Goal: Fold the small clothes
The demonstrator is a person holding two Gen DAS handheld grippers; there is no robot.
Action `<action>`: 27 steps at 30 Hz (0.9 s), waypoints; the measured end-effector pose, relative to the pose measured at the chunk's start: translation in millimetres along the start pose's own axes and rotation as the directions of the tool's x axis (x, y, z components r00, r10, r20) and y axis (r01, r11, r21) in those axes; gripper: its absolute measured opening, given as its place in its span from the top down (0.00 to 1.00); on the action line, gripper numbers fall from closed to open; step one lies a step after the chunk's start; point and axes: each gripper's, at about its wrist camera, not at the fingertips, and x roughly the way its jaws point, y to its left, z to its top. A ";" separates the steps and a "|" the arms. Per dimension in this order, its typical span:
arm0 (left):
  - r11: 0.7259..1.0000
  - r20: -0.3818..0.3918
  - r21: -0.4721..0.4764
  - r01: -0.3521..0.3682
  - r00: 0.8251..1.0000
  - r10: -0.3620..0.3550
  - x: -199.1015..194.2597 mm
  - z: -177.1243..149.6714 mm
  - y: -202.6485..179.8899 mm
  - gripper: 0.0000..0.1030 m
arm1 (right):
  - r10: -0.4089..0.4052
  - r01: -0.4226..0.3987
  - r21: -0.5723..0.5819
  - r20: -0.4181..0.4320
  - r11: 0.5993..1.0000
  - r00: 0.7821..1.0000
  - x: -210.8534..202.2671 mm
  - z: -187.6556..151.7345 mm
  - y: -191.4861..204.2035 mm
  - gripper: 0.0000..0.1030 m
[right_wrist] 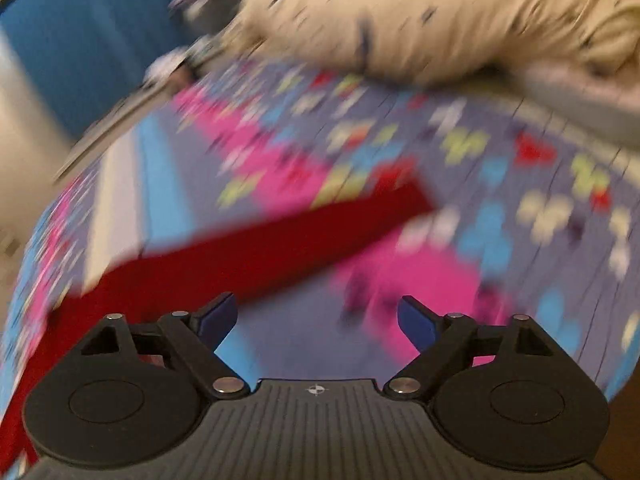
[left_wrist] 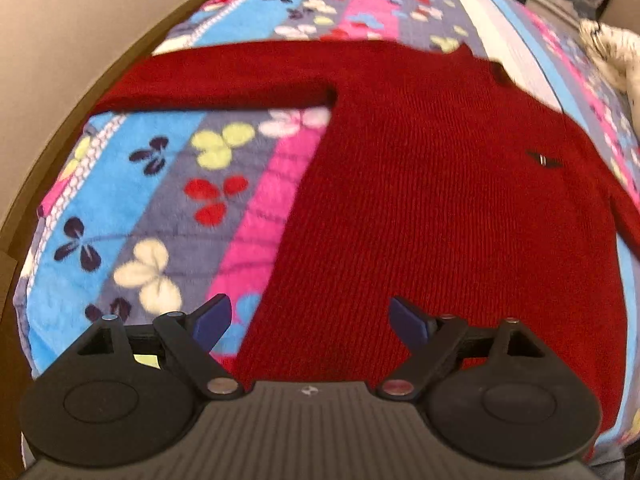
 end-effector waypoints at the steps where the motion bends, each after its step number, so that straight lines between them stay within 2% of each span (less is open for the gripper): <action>1: 1.000 -0.009 0.005 0.008 1.000 -0.007 1.4 -7.4 1.6 0.12 | 0.040 -0.040 -0.012 -0.039 0.999 0.998 -7.1 -23.6 7.3 0.14; 3: 1.000 -0.027 0.010 0.011 1.000 -0.010 5.0 -20.5 5.1 0.05 | 0.093 -0.102 -0.061 -0.133 0.993 0.987 -18.6 -67.2 31.2 0.14; 6: 1.000 -0.044 0.029 0.012 0.999 -0.011 6.1 -43.3 12.4 0.05 | 0.100 -0.133 -0.154 -0.207 0.979 0.973 -24.7 -121.9 62.8 0.15; 8: 0.999 -0.031 0.047 0.021 0.999 -0.020 -0.9 -60.6 18.9 0.05 | 0.053 -0.090 -0.209 -0.179 0.974 0.982 -37.7 -149.9 77.3 0.15; 11: 0.996 -0.008 0.089 0.022 1.000 -0.021 -8.8 -89.7 28.6 0.02 | 0.050 -0.089 -0.280 -0.145 0.956 0.988 -65.8 -179.8 90.8 0.15; 16: 0.983 0.014 0.180 0.016 1.000 -0.019 -5.0 -131.1 30.4 0.02 | 0.056 -0.118 -0.447 -0.149 0.887 0.987 -99.3 -222.4 111.3 0.15; 19: 0.977 0.026 0.211 0.006 1.000 -0.012 5.0 -146.2 28.4 0.02 | 0.054 -0.133 -0.499 -0.169 0.856 0.984 -104.2 -243.6 124.2 0.14; 23: 0.984 0.042 0.166 -0.063 0.997 0.057 22.0 -147.3 39.7 0.02 | -0.004 -0.123 -0.600 -0.205 0.791 0.979 -86.6 -273.0 144.8 0.14; 27: 0.992 0.065 0.077 -0.095 0.994 0.090 22.7 -133.8 63.6 0.02 | -0.118 -0.039 -0.698 -0.176 0.715 0.977 -58.3 -291.3 161.3 0.14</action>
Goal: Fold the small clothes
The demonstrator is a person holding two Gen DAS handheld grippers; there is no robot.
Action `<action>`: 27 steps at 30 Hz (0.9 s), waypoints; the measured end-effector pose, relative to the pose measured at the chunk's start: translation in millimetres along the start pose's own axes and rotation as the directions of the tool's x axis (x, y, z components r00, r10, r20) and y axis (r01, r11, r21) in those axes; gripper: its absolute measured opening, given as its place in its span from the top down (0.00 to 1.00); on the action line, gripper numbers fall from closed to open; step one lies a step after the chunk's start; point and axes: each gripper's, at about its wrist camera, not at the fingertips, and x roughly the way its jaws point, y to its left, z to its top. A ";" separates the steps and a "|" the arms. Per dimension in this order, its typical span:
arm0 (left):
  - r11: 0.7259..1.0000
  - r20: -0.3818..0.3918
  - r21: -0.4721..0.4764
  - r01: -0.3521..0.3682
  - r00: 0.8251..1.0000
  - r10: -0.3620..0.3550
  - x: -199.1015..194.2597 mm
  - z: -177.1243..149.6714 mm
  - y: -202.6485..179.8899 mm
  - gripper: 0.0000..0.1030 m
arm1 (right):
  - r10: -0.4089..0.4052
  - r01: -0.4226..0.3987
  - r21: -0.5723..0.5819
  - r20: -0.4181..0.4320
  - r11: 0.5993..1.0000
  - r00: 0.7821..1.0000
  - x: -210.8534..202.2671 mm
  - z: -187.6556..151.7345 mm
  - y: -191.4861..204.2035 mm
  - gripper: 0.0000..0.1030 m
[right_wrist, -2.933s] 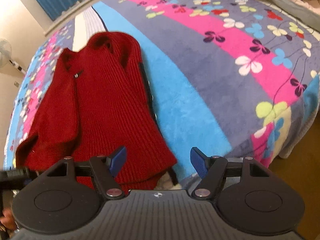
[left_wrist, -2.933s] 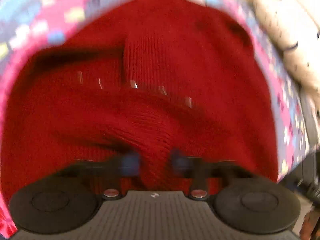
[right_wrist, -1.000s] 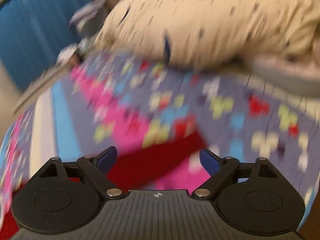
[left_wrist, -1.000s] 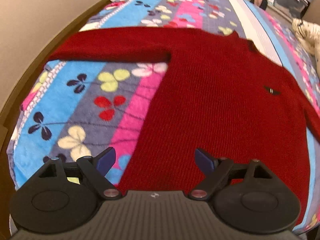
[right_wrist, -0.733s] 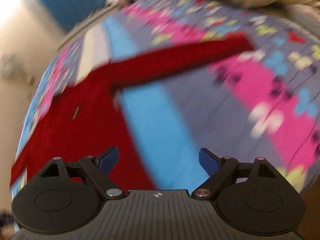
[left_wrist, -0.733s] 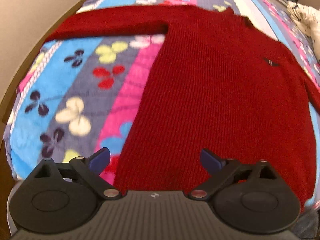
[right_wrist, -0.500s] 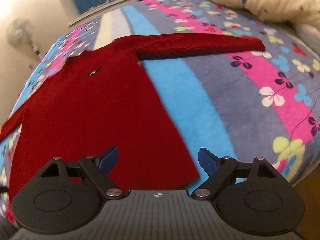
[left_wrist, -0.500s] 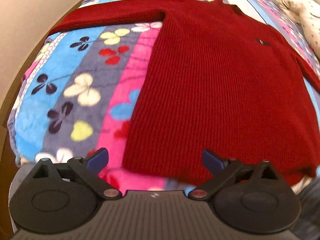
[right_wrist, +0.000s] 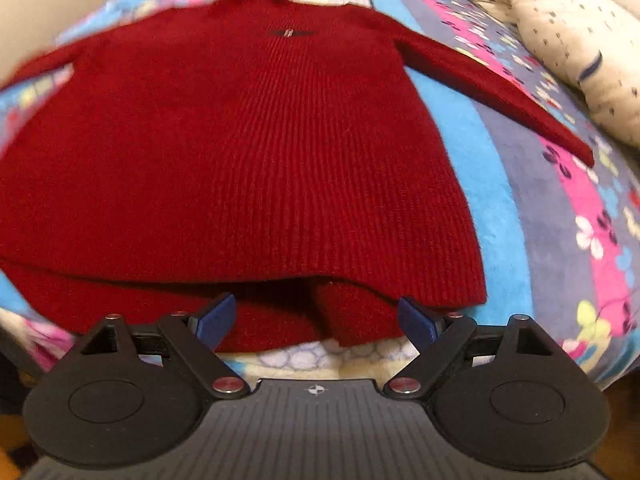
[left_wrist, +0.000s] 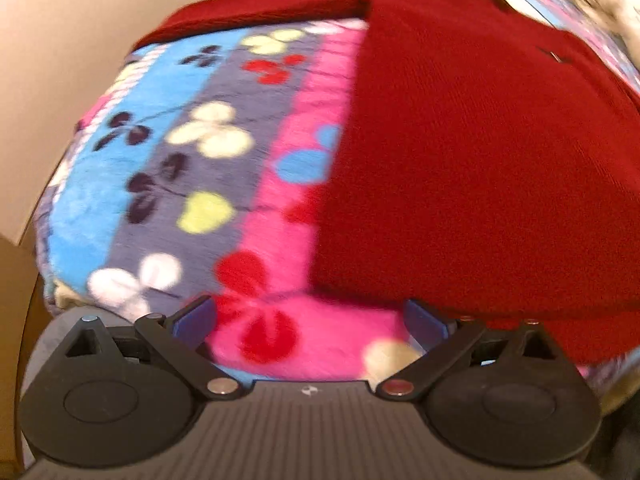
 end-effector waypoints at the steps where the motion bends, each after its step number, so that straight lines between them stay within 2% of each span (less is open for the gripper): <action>1: 1.000 0.004 -0.025 -0.010 1.000 0.010 -0.5 4.0 6.5 0.02 | -0.033 0.033 -0.013 -0.003 0.999 0.999 4.2 3.1 3.8 0.14; 4: 0.989 0.011 -0.146 -0.022 1.000 0.024 -1.6 15.4 31.9 0.02 | -0.085 0.083 0.027 0.087 0.996 0.993 -2.7 19.1 2.7 0.15; 6: 0.981 0.004 -0.191 -0.030 0.999 0.032 -0.9 23.0 42.1 0.02 | -0.083 0.075 0.058 0.139 0.995 0.987 -10.0 31.7 0.6 0.15; 8: 0.978 0.008 -0.208 -0.008 1.000 0.010 -3.1 26.3 45.7 0.02 | -0.075 0.061 0.081 0.180 0.995 0.981 -15.3 47.7 -3.8 0.15; 12: 0.986 0.054 -0.120 0.118 0.992 -0.112 -15.7 21.2 26.0 0.02 | -0.056 0.036 0.112 0.175 0.993 0.983 -14.9 77.0 -13.0 0.15; 15: 0.968 0.064 -0.025 0.249 0.967 -0.247 -31.3 10.1 0.1 0.02 | -0.051 0.028 0.141 0.160 0.990 0.986 -7.6 90.0 -19.4 0.15; 17: 0.961 0.071 0.022 0.277 0.958 -0.278 -36.7 3.6 -15.0 0.00 | -0.060 0.034 0.159 0.160 0.987 0.985 -0.9 104.3 -27.4 0.15; 19: 0.970 0.068 0.093 0.226 0.970 -0.233 -30.8 1.6 -31.2 0.00 | -0.064 0.029 0.203 0.168 0.979 0.984 -3.8 114.8 -34.0 0.15; 21: 0.989 0.070 0.093 0.119 0.990 -0.126 -15.6 7.4 -35.4 0.00 | -0.058 0.013 0.248 0.173 0.969 0.983 -5.6 125.5 -46.0 0.15; 23: 0.998 0.045 -0.015 0.063 0.997 -0.062 1.6 17.7 -20.4 0.02 | -0.066 0.009 0.280 0.195 0.960 0.979 -8.6 130.3 -57.8 0.15; 25: 0.993 0.032 -0.113 0.022 0.999 -0.019 14.7 28.0 0.9 0.02 | -0.070 0.011 0.290 0.195 0.957 0.978 -7.4 128.9 -68.3 0.15; 26: 0.990 0.029 -0.140 -0.018 0.999 0.022 18.9 33.6 9.0 0.02 | -0.075 0.017 0.291 0.189 0.957 0.979 -5.0 126.4 -73.7 0.15; 27: 0.988 0.030 -0.152 -0.017 0.999 0.022 20.9 38.6 16.0 0.02 | -0.081 0.026 0.290 0.179 0.957 0.981 -2.2 123.0 -78.8 0.15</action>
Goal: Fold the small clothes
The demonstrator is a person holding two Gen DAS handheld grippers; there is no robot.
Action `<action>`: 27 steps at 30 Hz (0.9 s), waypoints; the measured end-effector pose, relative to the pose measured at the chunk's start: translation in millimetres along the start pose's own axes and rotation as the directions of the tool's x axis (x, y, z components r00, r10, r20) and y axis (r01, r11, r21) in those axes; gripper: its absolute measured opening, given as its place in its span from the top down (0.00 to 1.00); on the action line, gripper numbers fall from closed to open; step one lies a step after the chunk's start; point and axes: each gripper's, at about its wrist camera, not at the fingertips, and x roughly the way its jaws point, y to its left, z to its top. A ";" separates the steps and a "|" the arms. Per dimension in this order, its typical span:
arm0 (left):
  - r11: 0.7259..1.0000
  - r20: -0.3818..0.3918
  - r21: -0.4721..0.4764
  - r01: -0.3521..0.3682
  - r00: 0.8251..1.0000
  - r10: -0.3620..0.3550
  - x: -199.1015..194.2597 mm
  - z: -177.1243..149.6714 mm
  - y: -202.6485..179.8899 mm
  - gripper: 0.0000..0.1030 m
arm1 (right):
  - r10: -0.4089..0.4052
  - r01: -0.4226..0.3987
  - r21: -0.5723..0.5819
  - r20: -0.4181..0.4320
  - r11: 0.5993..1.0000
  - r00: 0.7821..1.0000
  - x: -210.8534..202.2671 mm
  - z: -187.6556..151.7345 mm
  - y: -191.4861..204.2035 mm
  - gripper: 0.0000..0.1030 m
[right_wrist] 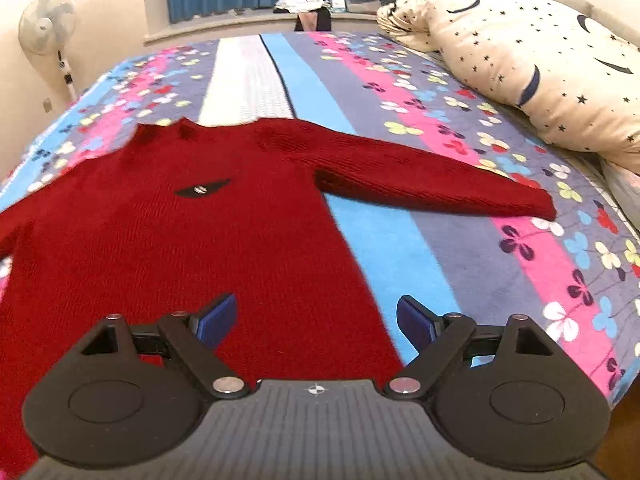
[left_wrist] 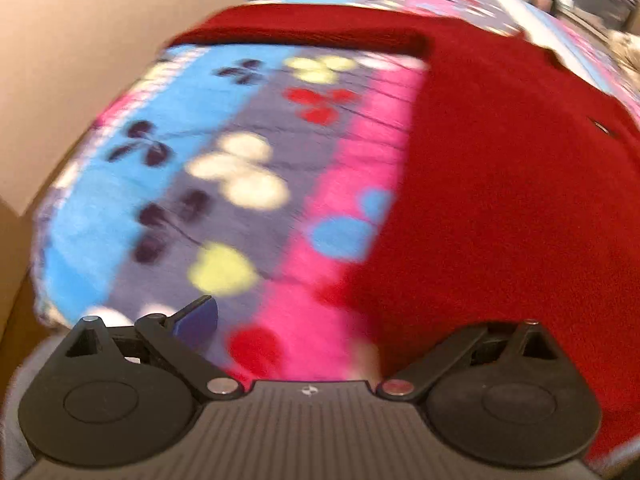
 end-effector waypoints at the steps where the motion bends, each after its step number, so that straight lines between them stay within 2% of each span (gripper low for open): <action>1: 1.000 -0.002 -0.012 0.013 1.000 -0.013 1.3 5.1 5.0 0.02 | -0.007 0.007 0.001 -0.008 1.000 1.000 1.2 -3.8 -5.5 0.15; 6: 0.999 0.014 0.043 -0.003 1.000 0.002 3.9 16.3 2.4 0.02 | 0.033 -0.032 0.035 -0.053 0.999 0.998 -5.8 -32.0 -45.0 0.15; 10: 0.997 0.019 0.069 -0.021 1.000 0.019 8.2 13.6 -3.4 0.02 | 0.038 -0.043 -0.060 -0.082 0.997 0.996 -23.3 -69.1 -55.9 0.15; 14: 0.999 0.006 0.046 -0.028 1.000 0.027 12.0 8.3 -3.1 0.01 | 0.073 -0.095 -0.184 -0.121 0.978 0.990 -34.1 -101.7 -45.0 0.14; 19: 0.999 0.000 0.040 -0.034 0.999 0.034 6.0 13.8 -3.7 0.02 | 0.109 -0.168 -0.300 -0.204 0.939 0.973 -22.1 -127.2 -7.6 0.13; 21: 0.999 0.013 0.028 -0.027 1.000 0.026 0.5 19.2 -2.0 0.02 | 0.092 -0.152 -0.311 -0.198 0.938 0.976 -14.3 -129.6 5.2 0.13; 24: 0.999 0.019 0.040 -0.032 0.999 0.031 -1.7 25.7 -2.2 0.02 | 0.020 -0.060 -0.287 -0.143 0.956 0.990 -1.3 -122.5 13.3 0.13; 25: 0.998 0.018 0.047 -0.039 0.999 0.038 -0.4 26.5 -2.7 0.02 | -0.001 -0.031 -0.256 -0.127 0.966 0.992 2.5 -117.6 10.9 0.12; 27: 0.997 0.010 0.046 -0.054 0.999 0.053 2.7 26.0 -2.5 0.01 | 0.011 -0.033 -0.161 -0.134 0.986 0.991 7.7 -108.1 -0.4 0.12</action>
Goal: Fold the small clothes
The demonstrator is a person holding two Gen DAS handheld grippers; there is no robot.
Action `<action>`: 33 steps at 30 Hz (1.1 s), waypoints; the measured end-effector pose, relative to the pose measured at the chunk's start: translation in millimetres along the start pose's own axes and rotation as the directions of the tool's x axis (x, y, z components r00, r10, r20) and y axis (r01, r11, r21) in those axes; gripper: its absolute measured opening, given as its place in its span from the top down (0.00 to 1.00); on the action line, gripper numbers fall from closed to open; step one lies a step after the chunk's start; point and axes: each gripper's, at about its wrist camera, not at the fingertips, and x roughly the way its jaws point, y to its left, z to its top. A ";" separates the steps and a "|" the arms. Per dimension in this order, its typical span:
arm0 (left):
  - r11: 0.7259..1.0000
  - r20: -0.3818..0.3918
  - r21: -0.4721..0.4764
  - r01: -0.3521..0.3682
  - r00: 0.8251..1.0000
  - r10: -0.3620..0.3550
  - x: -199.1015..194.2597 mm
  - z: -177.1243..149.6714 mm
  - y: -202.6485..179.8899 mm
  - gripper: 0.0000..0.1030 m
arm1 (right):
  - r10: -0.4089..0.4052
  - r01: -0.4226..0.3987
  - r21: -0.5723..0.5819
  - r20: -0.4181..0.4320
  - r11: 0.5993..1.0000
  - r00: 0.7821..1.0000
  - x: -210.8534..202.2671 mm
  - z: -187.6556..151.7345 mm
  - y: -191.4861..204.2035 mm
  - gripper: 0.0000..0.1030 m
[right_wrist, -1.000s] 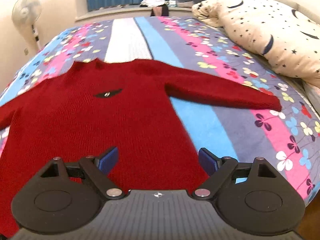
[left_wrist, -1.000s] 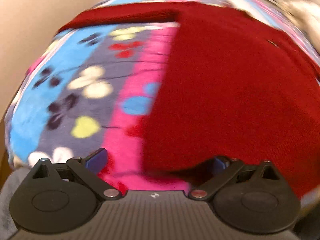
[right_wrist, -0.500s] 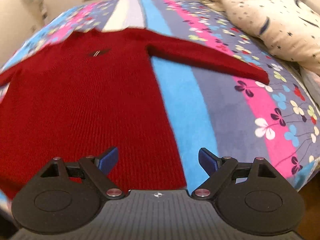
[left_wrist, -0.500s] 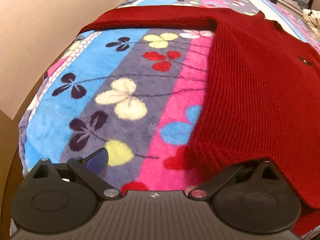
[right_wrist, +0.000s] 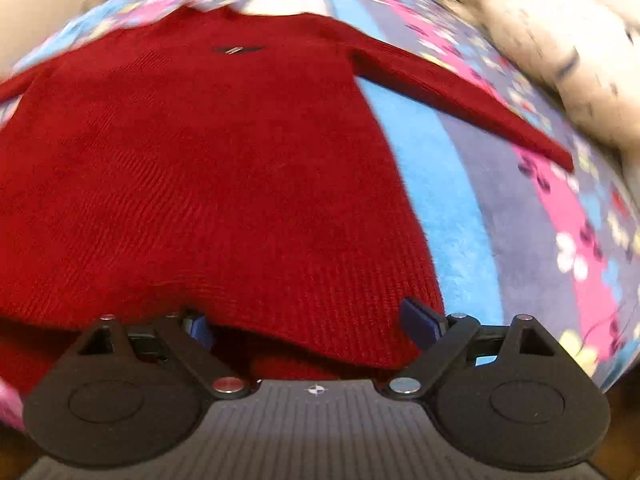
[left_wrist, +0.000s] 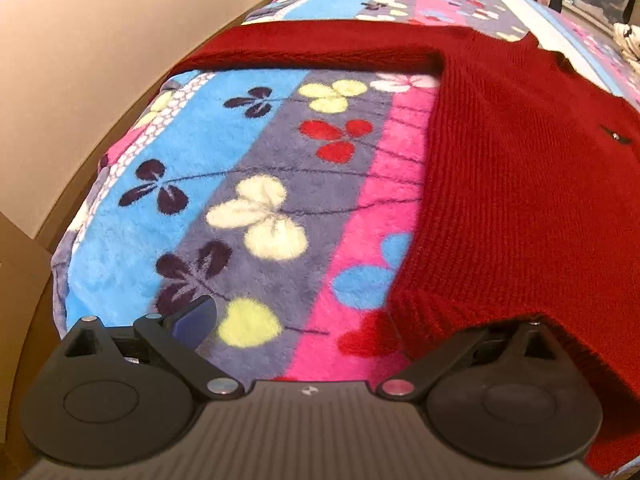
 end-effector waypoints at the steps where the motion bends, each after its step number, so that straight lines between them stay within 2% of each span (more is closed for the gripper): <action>1: 1.000 -0.001 -0.010 -0.005 1.000 0.005 0.6 -0.7 0.6 0.01 | 0.017 -0.017 0.056 -0.008 0.998 1.000 0.3 3.6 -9.1 0.12; 6: 0.999 -0.001 -0.041 -0.020 1.000 0.020 2.4 -1.1 -1.1 0.01 | 0.097 -0.101 0.205 0.029 0.973 0.995 -9.3 7.1 -45.3 0.11; 9: 0.998 -0.005 -0.042 -0.039 0.999 0.038 5.3 -1.0 -2.8 0.00 | 0.041 -0.052 0.280 0.045 0.959 0.998 -5.1 13.0 -65.0 0.11; 11: 0.998 -0.004 -0.039 -0.055 0.999 0.054 6.4 -4.9 -5.1 0.00 | 0.008 -0.012 0.314 0.017 0.949 1.000 5.9 13.2 -78.4 0.11; 14: 0.996 0.002 -0.049 -0.068 0.998 0.068 5.9 -15.8 -9.5 0.00 | 0.000 0.015 0.340 -0.047 0.940 0.999 27.0 3.0 -92.9 0.11; 16: 0.997 -0.006 -0.047 -0.054 0.999 0.054 4.6 -22.3 -14.0 0.00 | 0.031 0.008 0.386 -0.094 0.923 0.995 38.0 -10.2 -101.9 0.11; 17: 0.998 -0.005 -0.046 -0.053 0.999 0.052 3.5 -25.7 -16.9 0.00 | 0.049 -0.012 0.416 -0.079 0.909 0.996 38.9 -17.6 -105.0 0.11; 18: 0.997 0.007 -0.046 -0.063 0.998 0.063 1.7 -28.2 -19.3 0.02 | 0.051 -0.025 0.426 -0.049 0.905 0.998 34.5 -24.1 -104.0 0.15; 19: 0.998 0.020 -0.035 -0.055 0.998 0.056 -0.3 -29.5 -21.9 0.07 | 0.051 -0.034 0.408 -0.030 0.912 0.998 31.6 -28.9 -102.0 0.26; 20: 0.999 0.028 -0.020 -0.026 0.999 0.026 -2.3 -29.8 -24.0 0.31 | 0.048 -0.038 0.383 -0.016 0.923 0.999 29.7 -31.0 -99.1 0.35; 21: 0.999 0.036 -0.001 0.041 0.999 -0.041 -6.4 -29.4 -26.3 0.74 | 0.052 -0.052 0.361 0.008 0.931 0.999 27.2 -33.5 -96.4 0.68; 22: 0.996 0.042 0.023 0.087 0.995 -0.088 -12.2 -28.7 -31.0 0.93 | 0.085 -0.091 0.352 0.034 0.931 0.996 24.6 -33.9 -96.5 0.90; 23: 0.996 0.058 0.053 0.073 0.995 -0.076 -19.2 -27.9 -37.8 0.96 | 0.131 -0.139 0.356 0.047 0.924 0.990 22.7 -32.6 -96.4 0.92; 25: 0.993 0.094 0.118 0.019 0.995 -0.031 -32.0 -26.2 -47.0 0.96 | 0.116 -0.124 0.339 0.044 0.932 0.992 17.8 -27.3 -90.6 0.92; 29: 0.986 0.121 0.164 0.030 0.991 -0.050 -55.3 -20.5 -30.3 0.95 | 0.002 -0.022 0.255 0.078 0.967 0.997 -17.4 -9.5 -95.9 0.93; 33: 0.973 0.138 0.230 0.030 0.988 -0.063 -60.1 -26.8 -17.7 0.94 | 0.018 -0.037 0.157 0.121 0.987 0.993 -52.1 1.0 -108.7 0.93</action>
